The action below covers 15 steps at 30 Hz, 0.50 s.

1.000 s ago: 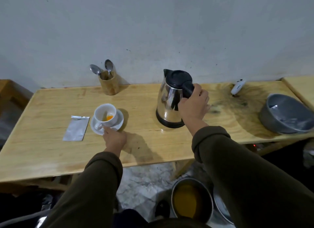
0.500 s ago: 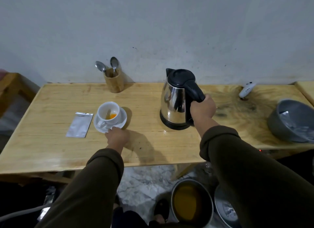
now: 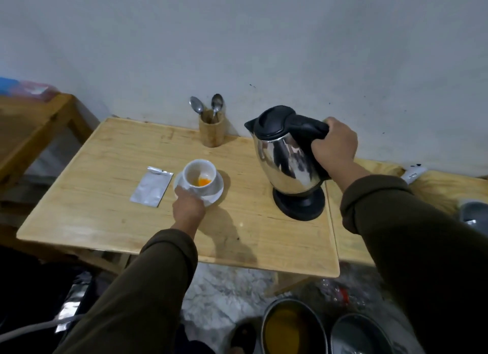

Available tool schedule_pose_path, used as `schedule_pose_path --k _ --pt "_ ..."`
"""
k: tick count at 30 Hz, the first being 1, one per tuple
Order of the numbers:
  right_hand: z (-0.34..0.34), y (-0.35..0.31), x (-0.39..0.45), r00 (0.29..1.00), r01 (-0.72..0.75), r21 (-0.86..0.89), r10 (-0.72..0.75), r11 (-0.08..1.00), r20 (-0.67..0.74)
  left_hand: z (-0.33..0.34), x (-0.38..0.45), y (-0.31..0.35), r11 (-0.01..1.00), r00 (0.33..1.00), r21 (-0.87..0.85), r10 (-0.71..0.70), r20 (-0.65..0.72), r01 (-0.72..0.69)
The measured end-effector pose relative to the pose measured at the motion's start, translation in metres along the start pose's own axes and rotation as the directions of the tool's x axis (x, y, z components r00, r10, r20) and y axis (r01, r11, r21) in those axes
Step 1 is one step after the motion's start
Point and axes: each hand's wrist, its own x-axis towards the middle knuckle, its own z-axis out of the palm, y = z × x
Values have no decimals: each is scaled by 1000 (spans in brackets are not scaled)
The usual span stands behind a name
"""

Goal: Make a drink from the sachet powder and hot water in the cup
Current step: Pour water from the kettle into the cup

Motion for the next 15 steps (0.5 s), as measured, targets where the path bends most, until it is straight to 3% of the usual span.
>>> schedule_pose_path --k 8,15 --pt "20 -45 -1 958 247 -167 -215 955 188 -15 25 -7 998 995 45 44 91 -48" --pt "40 -71 -8 916 355 -273 -275 894 292 -20 34 -6 997 990 69 33 134 -43"
